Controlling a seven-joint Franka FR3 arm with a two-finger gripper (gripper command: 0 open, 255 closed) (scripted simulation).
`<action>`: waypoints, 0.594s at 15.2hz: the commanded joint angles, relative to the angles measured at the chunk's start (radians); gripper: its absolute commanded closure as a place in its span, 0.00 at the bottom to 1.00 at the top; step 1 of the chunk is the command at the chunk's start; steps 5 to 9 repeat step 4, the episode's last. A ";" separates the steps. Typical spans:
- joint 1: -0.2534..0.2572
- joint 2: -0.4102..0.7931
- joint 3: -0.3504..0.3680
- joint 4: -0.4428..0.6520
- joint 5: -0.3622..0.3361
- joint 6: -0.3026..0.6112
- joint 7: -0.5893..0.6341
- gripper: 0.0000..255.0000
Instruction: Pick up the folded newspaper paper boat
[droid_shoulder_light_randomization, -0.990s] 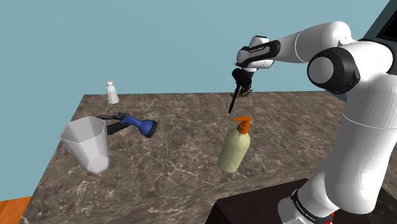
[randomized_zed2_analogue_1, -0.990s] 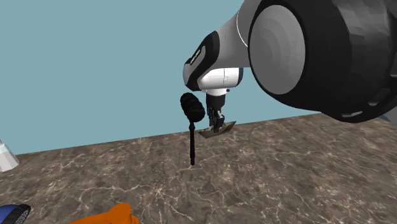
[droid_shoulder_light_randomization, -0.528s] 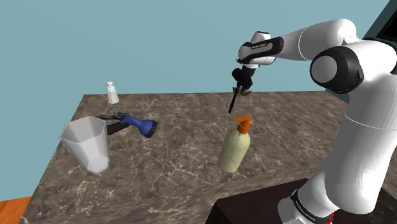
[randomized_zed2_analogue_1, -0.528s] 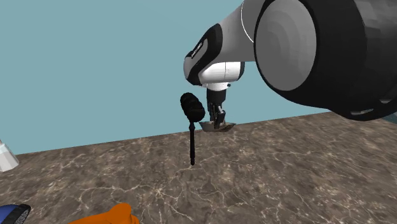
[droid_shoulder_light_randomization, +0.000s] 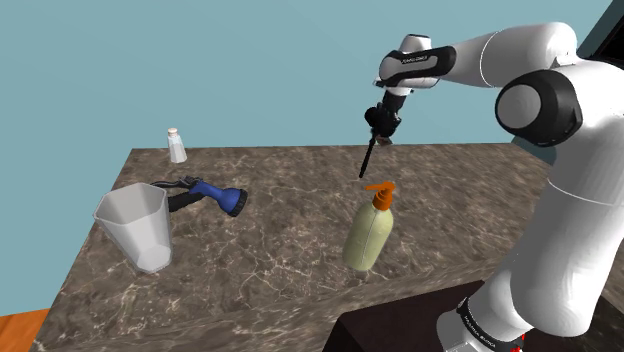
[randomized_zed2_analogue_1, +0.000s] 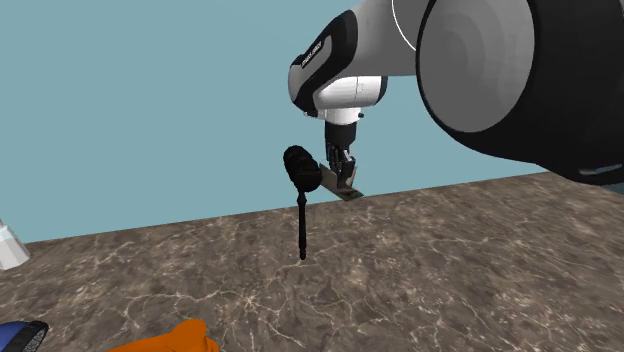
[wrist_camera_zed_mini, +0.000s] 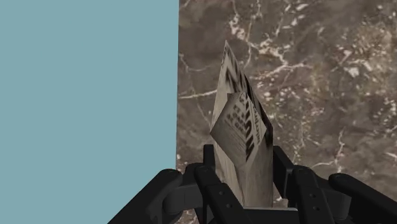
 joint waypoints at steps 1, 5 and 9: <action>0.000 -0.006 -0.002 0.020 -0.005 -0.024 0.003 1.00; 0.000 -0.009 -0.003 0.031 -0.007 -0.039 0.004 1.00; 0.000 -0.009 -0.003 0.031 -0.007 -0.039 0.004 1.00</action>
